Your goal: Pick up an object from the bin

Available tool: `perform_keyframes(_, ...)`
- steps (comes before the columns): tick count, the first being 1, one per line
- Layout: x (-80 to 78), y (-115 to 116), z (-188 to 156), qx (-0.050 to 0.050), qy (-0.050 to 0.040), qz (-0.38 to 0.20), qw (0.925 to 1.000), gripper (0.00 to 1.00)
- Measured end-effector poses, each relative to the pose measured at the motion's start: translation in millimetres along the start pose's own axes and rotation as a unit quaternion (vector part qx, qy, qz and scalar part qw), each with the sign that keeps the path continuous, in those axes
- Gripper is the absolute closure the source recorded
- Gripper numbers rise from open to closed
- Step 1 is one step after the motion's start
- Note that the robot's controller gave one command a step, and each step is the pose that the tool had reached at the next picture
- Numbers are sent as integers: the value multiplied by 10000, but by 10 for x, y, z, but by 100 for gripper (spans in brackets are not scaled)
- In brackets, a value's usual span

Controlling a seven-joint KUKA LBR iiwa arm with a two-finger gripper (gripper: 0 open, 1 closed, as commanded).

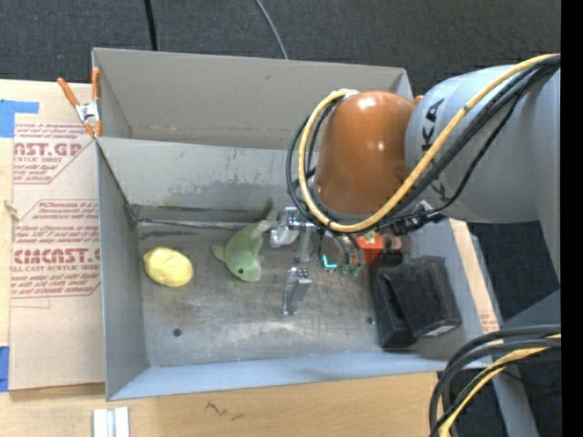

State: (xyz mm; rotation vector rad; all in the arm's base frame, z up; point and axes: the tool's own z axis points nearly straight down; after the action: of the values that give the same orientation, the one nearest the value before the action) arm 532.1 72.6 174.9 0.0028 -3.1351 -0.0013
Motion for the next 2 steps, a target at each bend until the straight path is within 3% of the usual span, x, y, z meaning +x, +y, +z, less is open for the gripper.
perform_keyframes(1,-18,-4,-36,-3,-36,5,10000,0)
perform_keyframes(2,-354,94,520,-6,-79,-74,9999,0)
